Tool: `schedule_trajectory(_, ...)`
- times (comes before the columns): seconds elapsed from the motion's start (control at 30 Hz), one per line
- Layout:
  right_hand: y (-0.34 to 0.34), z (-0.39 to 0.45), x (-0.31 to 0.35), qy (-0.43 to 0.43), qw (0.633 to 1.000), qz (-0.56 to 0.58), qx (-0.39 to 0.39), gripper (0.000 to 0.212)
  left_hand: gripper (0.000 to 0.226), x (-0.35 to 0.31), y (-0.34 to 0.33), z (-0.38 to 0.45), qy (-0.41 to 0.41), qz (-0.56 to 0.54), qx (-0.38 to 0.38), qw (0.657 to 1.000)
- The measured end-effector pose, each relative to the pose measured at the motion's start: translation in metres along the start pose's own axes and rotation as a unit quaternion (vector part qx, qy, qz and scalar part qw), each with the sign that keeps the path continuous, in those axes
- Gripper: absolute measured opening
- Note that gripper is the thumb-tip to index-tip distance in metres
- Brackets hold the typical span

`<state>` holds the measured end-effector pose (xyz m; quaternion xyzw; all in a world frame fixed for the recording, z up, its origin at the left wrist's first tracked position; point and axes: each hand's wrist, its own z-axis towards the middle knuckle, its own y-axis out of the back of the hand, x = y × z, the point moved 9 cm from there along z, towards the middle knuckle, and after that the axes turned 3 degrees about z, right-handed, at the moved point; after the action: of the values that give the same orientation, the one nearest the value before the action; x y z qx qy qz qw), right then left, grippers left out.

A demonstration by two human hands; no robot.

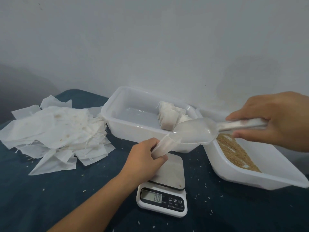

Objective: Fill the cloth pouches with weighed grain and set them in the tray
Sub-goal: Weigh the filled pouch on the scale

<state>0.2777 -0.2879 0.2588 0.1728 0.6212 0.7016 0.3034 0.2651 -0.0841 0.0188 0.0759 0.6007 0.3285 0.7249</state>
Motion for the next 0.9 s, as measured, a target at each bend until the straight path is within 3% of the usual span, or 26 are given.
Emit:
schedule_trajectory(0.2, 0.003, -0.01, -0.008, 0.052, 0.992, -0.087, -0.075, 0.038, 0.014, 0.0, 0.0, 0.0, 0.002, -0.022, 0.003, 1.0)
schedule_trajectory(0.3, 0.002, -0.017, -0.026, -0.011, 0.987, -0.054, -0.15, 0.038, 0.014, 0.001, 0.0, 0.0, 0.014, -0.051, 0.007, 0.999)
schedule_trajectory(0.4, -0.026, -0.03, -0.05, -0.151, 0.955, 0.1, -0.236, 0.013, 0.014, 0.0, -0.002, 0.0, 0.024, -0.08, 0.02, 0.996)
schedule_trajectory(0.5, -0.102, -0.026, -0.054, -0.242, 0.866, 0.386, -0.206, 0.01, 0.015, -0.004, -0.008, -0.001, 0.021, -0.118, 0.049, 0.992)
schedule_trajectory(0.6, -0.16, -0.013, -0.033, -0.24, 0.822, 0.487, -0.172, 0.005, 0.013, -0.01, -0.014, -0.004, 0.012, -0.169, 0.089, 0.982)
schedule_trajectory(0.73, -0.203, 0.016, -0.008, -0.164, 0.772, 0.6, -0.129, 0.03, 0.018, -0.016, -0.018, -0.004, 0.022, -0.263, 0.111, 0.958)
schedule_trajectory(0.9, -0.228, 0.024, -0.001, -0.167, 0.723, 0.655, -0.142, 0.023, 0.019, -0.006, -0.016, 0.001, 0.03, -0.241, 0.077, 0.967)
